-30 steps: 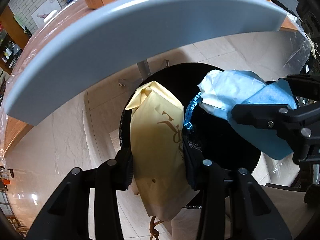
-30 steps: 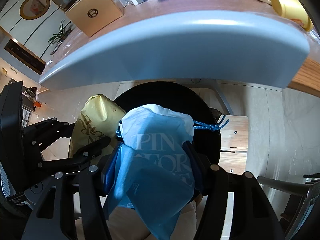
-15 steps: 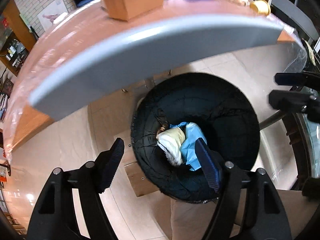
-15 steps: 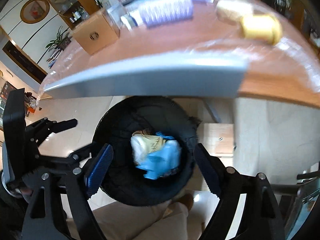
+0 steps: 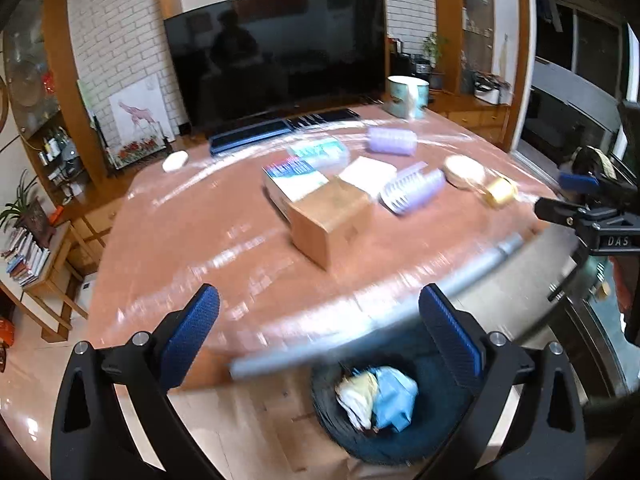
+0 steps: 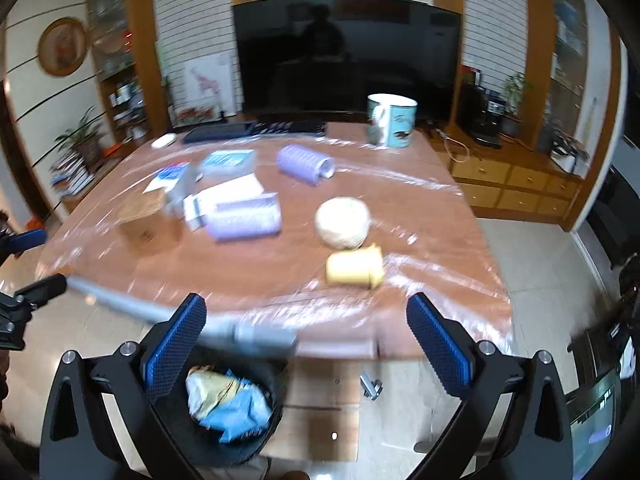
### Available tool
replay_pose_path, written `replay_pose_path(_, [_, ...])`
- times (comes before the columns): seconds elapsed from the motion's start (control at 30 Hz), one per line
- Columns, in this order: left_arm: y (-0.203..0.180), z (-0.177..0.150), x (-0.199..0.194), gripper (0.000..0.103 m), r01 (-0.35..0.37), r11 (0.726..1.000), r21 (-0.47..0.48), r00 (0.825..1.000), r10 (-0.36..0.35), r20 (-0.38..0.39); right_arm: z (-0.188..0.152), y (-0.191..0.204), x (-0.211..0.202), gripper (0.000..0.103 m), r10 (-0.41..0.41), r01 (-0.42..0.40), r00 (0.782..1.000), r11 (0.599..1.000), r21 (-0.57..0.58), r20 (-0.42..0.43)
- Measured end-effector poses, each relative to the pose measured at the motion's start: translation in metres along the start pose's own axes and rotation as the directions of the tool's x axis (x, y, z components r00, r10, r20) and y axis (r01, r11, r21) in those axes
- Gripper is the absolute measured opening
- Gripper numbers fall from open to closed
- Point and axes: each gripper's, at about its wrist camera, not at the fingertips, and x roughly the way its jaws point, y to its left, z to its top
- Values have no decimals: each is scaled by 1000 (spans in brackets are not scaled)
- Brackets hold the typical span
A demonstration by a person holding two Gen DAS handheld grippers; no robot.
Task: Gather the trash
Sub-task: 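Grasp the cardboard box with the left gripper while the right gripper grasps the yellow cup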
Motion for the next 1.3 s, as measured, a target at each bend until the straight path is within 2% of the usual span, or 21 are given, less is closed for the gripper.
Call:
replay_pose_path(0.17, [17, 18, 33, 100, 16, 1000, -4, 1000, -16, -27, 11, -9, 38, 99, 10, -7, 998, 999, 51, -55])
replay_pose_path(0.33, [18, 25, 60, 100, 33, 998, 52, 998, -30, -57, 11, -12, 58, 99, -5, 10, 996, 998, 57, -85])
replay_pose_path(0.47, [19, 25, 79, 100, 45, 994, 98, 996, -37, -81, 10, -12, 66, 99, -18, 22, 995, 999, 37, -102])
replay_pose_path(0.83, [15, 36, 102, 100, 160, 975, 154, 984, -146, -100, 9, -23, 75, 97, 15, -6, 995, 996, 87, -97])
replay_pose_path(1.03, [11, 40, 109, 79, 228, 961, 155, 970, -210, -122, 12, -22, 79, 79, 55, -45, 993, 994, 95, -104])
replay_pose_path(1.07, [10, 40, 110, 73, 240, 959, 149, 967, -222, -127, 11, -22, 78, 78, 56, -46, 993, 994, 97, -102])
replay_pose_path(1.13, [11, 40, 111, 64, 263, 956, 133, 960, -245, -138, 11, -22, 78, 69, 72, -61, 993, 992, 108, -99])
replay_pose_path(1.17, [12, 39, 112, 56, 278, 953, 121, 955, -260, -144, 11, -23, 77, 65, 81, -69, 992, 991, 115, -98])
replay_pose_path(1.2, [13, 39, 113, 50, 289, 951, 111, 951, -272, -148, 11, -23, 77, 57, 96, -83, 991, 989, 126, -98])
replay_pose_path(1.23, [14, 38, 113, 49, 298, 949, 101, 948, -281, -150, 11, -24, 78, 51, 102, -89, 990, 987, 136, -97])
replay_pose_path(1.3, [13, 38, 112, 49, 297, 950, 93, 948, -282, -147, 11, -26, 78, 47, 113, -98, 989, 983, 157, -92])
